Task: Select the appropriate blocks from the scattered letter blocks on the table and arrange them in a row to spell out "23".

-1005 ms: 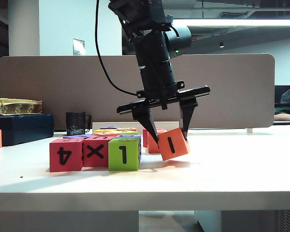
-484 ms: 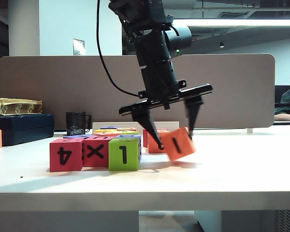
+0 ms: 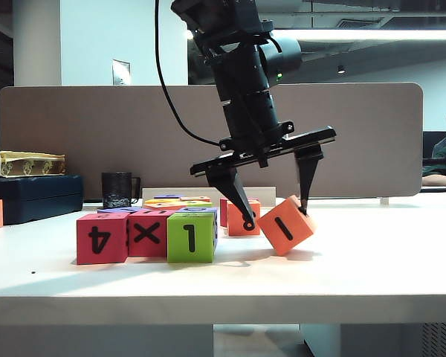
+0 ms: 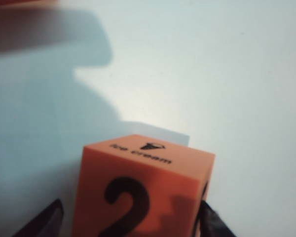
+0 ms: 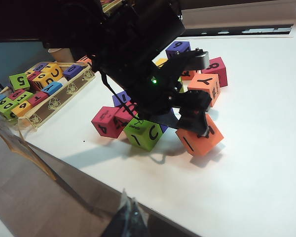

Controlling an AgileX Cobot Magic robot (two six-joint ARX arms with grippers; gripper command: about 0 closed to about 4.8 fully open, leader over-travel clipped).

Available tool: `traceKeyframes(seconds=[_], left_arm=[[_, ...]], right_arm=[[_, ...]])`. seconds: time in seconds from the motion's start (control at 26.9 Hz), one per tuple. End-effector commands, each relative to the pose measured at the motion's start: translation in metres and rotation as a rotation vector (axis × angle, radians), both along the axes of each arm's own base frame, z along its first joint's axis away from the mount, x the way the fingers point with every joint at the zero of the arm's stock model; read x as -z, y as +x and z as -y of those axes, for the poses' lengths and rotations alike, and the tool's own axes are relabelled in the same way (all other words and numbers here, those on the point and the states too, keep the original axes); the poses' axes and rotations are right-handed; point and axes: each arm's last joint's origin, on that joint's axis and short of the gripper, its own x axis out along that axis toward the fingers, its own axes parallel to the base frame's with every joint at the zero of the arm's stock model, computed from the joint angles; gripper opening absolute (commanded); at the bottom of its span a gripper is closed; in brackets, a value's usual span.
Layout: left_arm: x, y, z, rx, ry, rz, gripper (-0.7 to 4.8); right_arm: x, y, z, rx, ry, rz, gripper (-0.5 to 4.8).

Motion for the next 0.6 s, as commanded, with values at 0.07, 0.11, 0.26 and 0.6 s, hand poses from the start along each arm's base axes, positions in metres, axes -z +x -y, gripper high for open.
traceKeyframes(seconds=[0.07, 0.11, 0.26, 0.6], left_arm=[[0.014, -0.003, 0.008, 0.024, 0.023, -0.010, 3.44], [0.018, -0.003, 0.010, 0.029, 0.031, -0.017, 3.44], [0.028, -0.006, 0.016, 0.063, 0.058, -0.023, 3.41], [0.026, -0.002, 0.014, 0.019, 0.074, 0.023, 3.40]], right_arm=[[-0.002, 0.000, 0.000, 0.001, -0.001, 0.014, -0.01], [-0.002, 0.000, 0.000, 0.001, -0.001, 0.014, -0.01], [-0.002, 0.000, 0.000, 0.001, -0.001, 0.014, -0.01], [-0.002, 0.000, 0.000, 0.001, -0.001, 0.014, -0.01]])
